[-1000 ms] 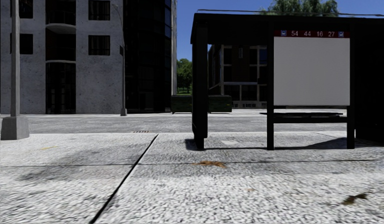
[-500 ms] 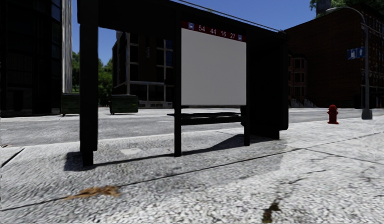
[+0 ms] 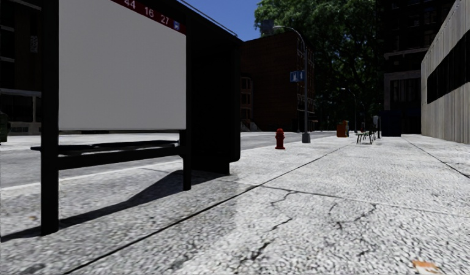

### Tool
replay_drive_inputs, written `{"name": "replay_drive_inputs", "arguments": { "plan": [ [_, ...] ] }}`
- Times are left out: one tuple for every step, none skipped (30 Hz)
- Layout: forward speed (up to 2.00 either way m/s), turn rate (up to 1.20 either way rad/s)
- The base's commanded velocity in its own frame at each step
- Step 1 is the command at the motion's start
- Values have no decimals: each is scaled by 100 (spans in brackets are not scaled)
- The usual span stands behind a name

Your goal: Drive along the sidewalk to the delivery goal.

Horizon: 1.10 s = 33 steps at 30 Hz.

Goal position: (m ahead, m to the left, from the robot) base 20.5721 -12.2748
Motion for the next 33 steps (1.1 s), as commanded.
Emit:
{"name": "replay_drive_inputs", "arguments": {
  "plan": [
    [148,-99],
    [148,-99],
    [148,-99],
    [148,-99],
    [148,-99],
    [148,-99],
    [148,-99],
    [148,-99],
    [148,-99],
    [148,-99],
    [148,-99],
    [148,-99],
    [148,-99],
    [148,-99],
    [148,-99],
    [148,-90],
    [148,0],
    [148,0],
    [148,0],
    [148,0],
    [148,0],
    [148,0],
    [148,0],
    [148,0],
    [152,0],
    [172,0],
    [200,0],
    [200,0],
    [200,0],
    [200,0],
    [200,0],
    [200,0],
    [200,0]
  ]
}}
